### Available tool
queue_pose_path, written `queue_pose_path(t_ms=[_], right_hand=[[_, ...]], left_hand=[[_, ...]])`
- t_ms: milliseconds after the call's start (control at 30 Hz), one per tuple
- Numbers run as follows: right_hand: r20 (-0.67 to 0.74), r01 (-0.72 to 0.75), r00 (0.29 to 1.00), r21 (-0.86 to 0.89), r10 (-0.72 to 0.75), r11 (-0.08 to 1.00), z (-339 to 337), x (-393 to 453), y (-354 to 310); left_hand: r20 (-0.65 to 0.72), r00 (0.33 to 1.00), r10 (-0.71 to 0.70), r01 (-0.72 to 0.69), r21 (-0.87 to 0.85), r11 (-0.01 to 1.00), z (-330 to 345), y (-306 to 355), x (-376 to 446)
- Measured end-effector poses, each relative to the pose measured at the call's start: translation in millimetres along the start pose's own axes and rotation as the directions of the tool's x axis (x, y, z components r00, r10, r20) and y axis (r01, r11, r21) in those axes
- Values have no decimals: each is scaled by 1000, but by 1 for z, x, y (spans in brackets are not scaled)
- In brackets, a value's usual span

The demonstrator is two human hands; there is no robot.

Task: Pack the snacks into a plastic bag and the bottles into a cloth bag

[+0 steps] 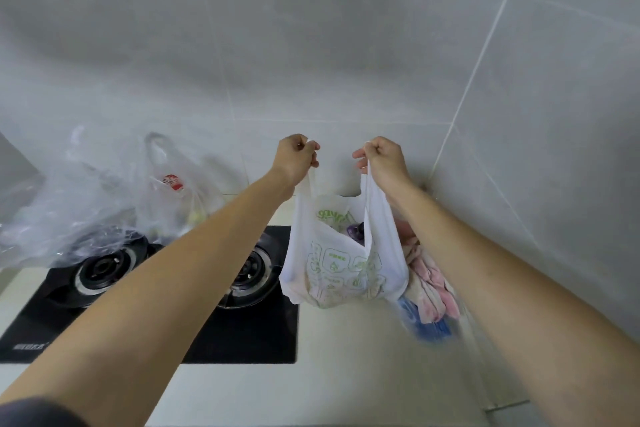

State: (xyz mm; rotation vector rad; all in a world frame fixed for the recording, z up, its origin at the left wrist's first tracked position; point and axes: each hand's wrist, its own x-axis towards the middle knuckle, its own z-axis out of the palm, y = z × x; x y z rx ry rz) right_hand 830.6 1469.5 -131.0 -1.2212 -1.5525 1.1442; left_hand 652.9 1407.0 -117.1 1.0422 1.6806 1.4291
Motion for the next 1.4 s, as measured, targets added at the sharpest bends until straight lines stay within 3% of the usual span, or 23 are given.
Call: queue_pose_path(t_ms=[167,400,667,1100,1267,1400], right_hand=[[34,-85,996,-53,87,995,9,3,16],[72,-156,985,-22,157,988,5,-7,42],[106,-186,973,-161,204,969,-11,-41,82],[198,-177,954,-231,224,957,-29,-98,117],[142,-24,986,-371,83,928,-37,-112,118],[91,132,991,-450,-102,883,-45,-118,100]], left_hand=[[98,994,-49,37,125,991,11,-7,4],[105,992,-76,58,162,985,13,-34,-7],[114,988,-107,67,311,948,20,-80,-46],[-11,981,-192,187,291,938,28,-115,-119],[-71,992,-109,128,406,905,30,-107,-141],[-123,992,24,58,622,781,24,-89,-154]])
